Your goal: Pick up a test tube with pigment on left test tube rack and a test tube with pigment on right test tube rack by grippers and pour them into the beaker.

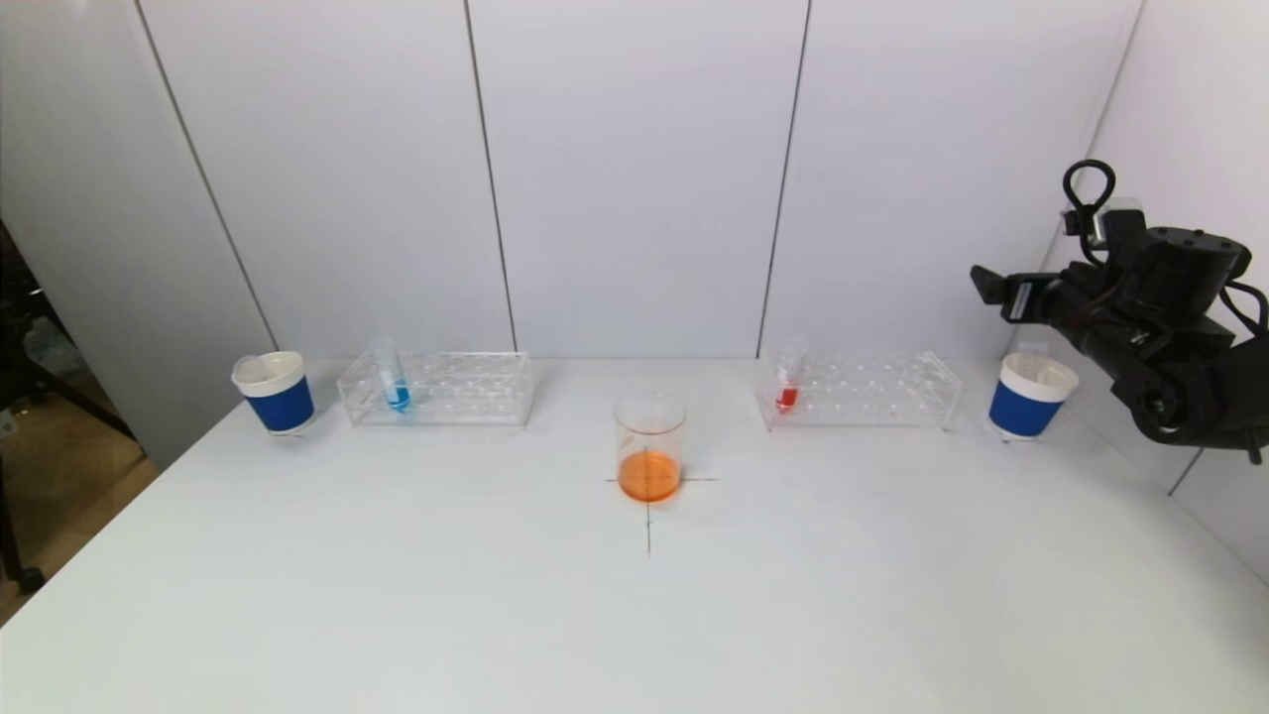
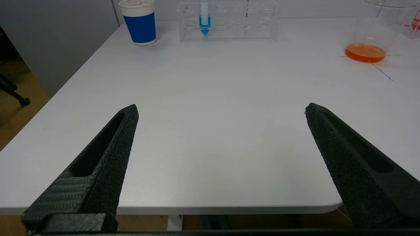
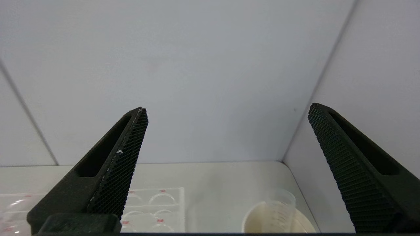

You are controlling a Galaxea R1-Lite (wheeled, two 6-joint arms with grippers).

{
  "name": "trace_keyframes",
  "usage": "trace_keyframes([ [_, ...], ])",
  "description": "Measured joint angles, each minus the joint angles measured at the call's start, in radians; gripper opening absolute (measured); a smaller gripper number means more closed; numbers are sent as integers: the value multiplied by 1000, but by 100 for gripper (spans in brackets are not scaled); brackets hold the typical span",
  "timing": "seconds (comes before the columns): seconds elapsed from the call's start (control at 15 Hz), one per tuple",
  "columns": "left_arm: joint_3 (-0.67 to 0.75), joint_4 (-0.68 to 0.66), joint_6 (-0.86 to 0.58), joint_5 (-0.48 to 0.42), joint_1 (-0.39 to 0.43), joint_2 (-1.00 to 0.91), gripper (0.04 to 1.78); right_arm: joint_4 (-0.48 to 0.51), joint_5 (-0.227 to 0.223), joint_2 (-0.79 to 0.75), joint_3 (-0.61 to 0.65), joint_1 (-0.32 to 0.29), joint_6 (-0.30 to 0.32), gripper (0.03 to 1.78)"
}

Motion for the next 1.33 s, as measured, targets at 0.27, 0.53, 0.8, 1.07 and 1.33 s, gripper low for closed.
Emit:
trace_keyframes([
  [0.27,0,0,0,0,0,0,178,-46,40,-91,32,139,-33,177],
  [0.53,0,0,0,0,0,0,178,-77,30,-222,155,309,-84,177],
  [0.8,0,0,0,0,0,0,178,-78,-27,-378,341,390,-119,177],
  [1.07,0,0,0,0,0,0,178,-82,-161,-551,541,393,-121,177],
  [1.33,0,0,0,0,0,0,178,-82,-304,-719,688,367,-121,177],
])
